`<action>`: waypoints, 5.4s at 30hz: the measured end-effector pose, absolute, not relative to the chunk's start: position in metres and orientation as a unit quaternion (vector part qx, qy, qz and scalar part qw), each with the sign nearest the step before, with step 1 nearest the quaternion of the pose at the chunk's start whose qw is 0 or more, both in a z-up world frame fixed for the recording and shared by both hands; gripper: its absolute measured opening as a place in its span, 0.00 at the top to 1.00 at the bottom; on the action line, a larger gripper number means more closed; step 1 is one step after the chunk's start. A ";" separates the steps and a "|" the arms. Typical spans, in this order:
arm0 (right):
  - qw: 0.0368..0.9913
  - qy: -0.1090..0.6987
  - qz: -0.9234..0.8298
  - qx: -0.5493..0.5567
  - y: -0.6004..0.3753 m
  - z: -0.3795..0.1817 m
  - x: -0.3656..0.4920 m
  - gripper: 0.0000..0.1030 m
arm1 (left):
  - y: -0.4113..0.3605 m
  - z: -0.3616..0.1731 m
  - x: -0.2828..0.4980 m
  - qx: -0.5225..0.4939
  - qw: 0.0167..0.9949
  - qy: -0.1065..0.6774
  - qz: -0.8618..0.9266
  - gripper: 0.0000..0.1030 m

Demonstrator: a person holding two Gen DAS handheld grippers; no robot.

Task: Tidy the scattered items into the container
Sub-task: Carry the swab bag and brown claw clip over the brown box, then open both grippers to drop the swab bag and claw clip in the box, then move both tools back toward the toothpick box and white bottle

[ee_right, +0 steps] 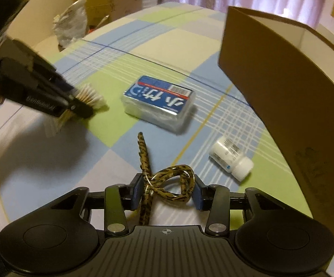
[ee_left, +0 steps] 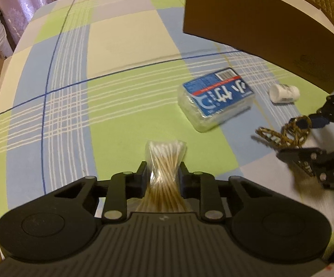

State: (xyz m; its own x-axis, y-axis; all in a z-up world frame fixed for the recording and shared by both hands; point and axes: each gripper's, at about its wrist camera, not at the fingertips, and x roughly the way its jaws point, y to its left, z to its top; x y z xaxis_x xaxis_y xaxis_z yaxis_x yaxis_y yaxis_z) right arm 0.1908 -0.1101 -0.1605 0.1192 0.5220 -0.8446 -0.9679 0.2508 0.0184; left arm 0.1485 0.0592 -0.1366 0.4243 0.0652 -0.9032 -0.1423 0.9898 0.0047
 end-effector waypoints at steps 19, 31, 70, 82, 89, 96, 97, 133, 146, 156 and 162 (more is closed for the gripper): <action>0.759 0.430 0.476 -0.109 -0.178 -0.072 0.252 0.61 | 0.008 -0.041 0.197 -0.034 0.901 0.429 -0.055 0.81; 0.842 0.376 0.381 -0.072 -0.186 -0.009 0.347 0.61 | -0.049 0.005 0.332 0.023 0.921 0.374 -0.112 0.81; 0.820 0.448 0.317 -0.160 -0.158 -0.078 0.487 0.61 | -0.045 -0.102 0.492 0.058 0.855 0.513 -0.050 0.67; 0.833 0.427 0.299 -0.184 -0.151 -0.081 0.496 0.50 | -0.044 -0.096 0.485 0.073 0.861 0.501 -0.049 0.57; 0.837 0.413 0.320 -0.164 -0.159 -0.066 0.482 0.19 | -0.043 -0.086 0.476 0.076 0.866 0.493 -0.046 0.35; 0.827 0.420 0.340 -0.154 -0.163 -0.057 0.459 0.02 | -0.046 -0.073 0.459 0.096 0.871 0.479 -0.053 0.16; 0.826 0.420 0.343 -0.152 -0.164 -0.055 0.455 0.02 | -0.046 -0.070 0.456 0.100 0.872 0.477 -0.054 0.16; 0.860 0.383 0.315 -0.116 -0.181 0.003 0.334 0.02 | -0.031 0.012 0.304 0.065 0.914 0.400 -0.027 0.07; 0.858 0.379 0.328 -0.113 -0.186 0.000 0.282 0.02 | -0.018 0.011 0.242 0.044 0.916 0.397 -0.021 0.07; 0.842 0.390 0.355 -0.110 -0.184 -0.027 0.240 0.02 | -0.008 0.000 0.204 0.032 0.915 0.402 -0.003 0.07; 0.834 0.401 0.359 -0.123 -0.180 -0.049 0.227 0.02 | -0.002 -0.015 0.191 0.028 0.912 0.410 0.010 0.07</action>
State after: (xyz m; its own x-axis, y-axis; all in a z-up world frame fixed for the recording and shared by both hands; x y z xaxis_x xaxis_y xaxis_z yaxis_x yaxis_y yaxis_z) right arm 0.2268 -0.1802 -0.0491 0.4205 0.5001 -0.7570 -0.6975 0.7118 0.0827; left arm 0.1909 -0.0020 -0.0155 0.6636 0.0414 -0.7469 0.0042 0.9982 0.0591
